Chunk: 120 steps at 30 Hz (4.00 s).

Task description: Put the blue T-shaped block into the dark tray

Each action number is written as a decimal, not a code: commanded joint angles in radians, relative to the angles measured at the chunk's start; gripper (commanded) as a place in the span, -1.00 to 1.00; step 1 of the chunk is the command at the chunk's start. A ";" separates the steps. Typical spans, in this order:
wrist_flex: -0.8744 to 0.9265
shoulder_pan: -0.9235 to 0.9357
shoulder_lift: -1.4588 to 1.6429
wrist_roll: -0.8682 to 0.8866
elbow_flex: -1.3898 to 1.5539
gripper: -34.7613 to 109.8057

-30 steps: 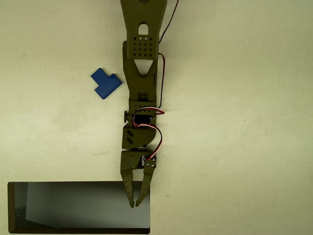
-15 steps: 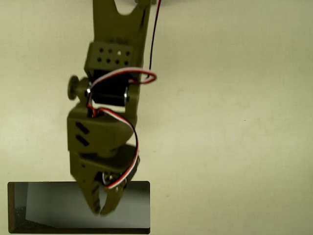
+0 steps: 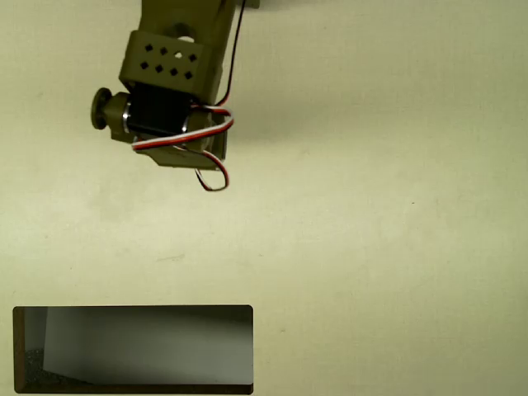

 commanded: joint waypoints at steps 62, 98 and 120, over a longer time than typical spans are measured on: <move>-0.514 0.161 -0.051 -0.322 0.407 -0.52; -0.463 -0.060 -0.400 0.041 -0.209 -0.52; 0.149 -0.213 -0.247 -0.046 0.034 -0.52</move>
